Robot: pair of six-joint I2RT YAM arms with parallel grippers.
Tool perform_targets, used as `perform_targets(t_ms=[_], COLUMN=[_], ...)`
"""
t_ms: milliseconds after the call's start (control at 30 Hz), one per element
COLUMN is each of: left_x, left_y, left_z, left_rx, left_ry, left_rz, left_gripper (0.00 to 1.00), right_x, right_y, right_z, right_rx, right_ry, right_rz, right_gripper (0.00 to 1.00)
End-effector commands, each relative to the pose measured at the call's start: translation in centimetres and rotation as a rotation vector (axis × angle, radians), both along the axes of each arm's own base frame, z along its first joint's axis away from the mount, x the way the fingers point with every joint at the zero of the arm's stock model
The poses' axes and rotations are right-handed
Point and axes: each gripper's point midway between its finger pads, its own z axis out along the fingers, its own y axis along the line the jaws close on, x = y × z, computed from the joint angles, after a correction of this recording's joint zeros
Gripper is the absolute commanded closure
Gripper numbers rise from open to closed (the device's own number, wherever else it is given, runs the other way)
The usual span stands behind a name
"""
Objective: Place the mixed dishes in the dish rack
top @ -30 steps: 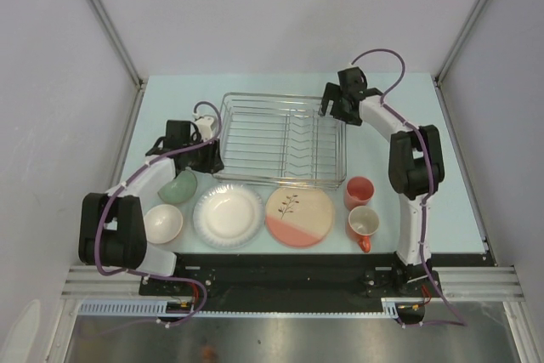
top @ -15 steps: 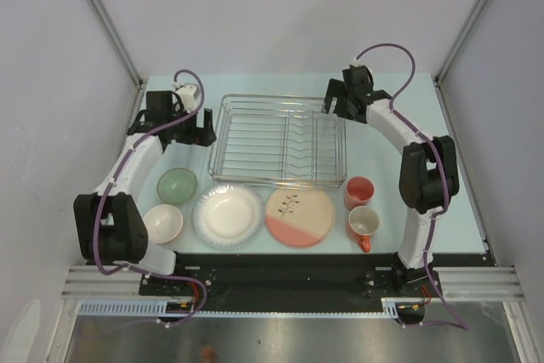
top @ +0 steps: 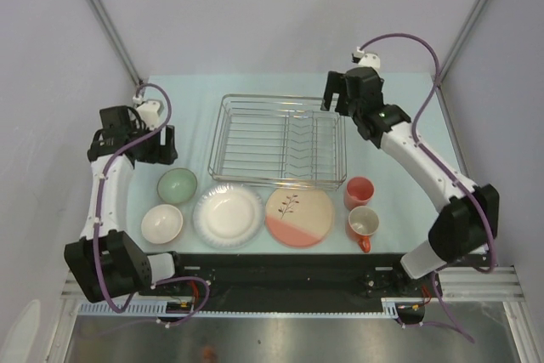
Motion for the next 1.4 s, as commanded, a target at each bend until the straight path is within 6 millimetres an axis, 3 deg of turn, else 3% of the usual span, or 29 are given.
perform_targets(t_ms=[0,100,133,167,233,300,567,800,1167,1367], left_x=[-2.6,-3.5,-4.1,-4.5,-4.9,-5.8,-7.0,-6.7,-3.7,-4.0], left_y=[-0.8,-3.6,-3.5,-4.9,-5.5,-5.9,-5.4,-4.9,-4.5,-4.5], left_z=[-1.5,-1.7,-2.7,-3.0,-3.2,-4.7,-8.4,-11.2,-12.0,-11.7], left_rx=[-0.011,0.065,0.128,0.153,0.190,0.183,0.208,0.263,0.285,0.282], left_ry=[0.066,0.077,0.100,0.091,0.072,0.112,0.169,0.182,0.139,0.147], left_rz=[-0.080,-0.194,-0.194,-0.249,-0.273,-0.290,-0.278,-0.278,-0.226,-0.231], left_gripper=[0.23,0.25,0.24,0.24,0.22,0.22,0.24,0.24,0.34,0.37], right_x=[-2.6,-3.5,-3.7,-3.8,-4.1,-4.3,-4.8,-5.3,-6.6,-7.0], right_y=[-2.4,-2.7,-2.7,-2.9,-3.1,-3.0,-3.4,-3.4,-3.4,-3.3], right_z=[2.2,0.8,0.3,0.2,-0.2,-0.3,-0.4,-0.9,-1.5,-2.0], right_rx=[0.026,0.028,0.024,0.021,0.015,0.024,0.033,0.060,0.079,0.075], right_ry=[-0.085,-0.049,-0.035,-0.030,-0.023,-0.027,-0.030,-0.030,-0.027,-0.015], right_rz=[-0.058,-0.068,-0.072,-0.076,-0.081,-0.076,-0.082,-0.085,-0.072,-0.074], right_gripper=[0.00,0.02,0.02,0.02,0.02,0.02,0.03,0.07,0.14,0.16])
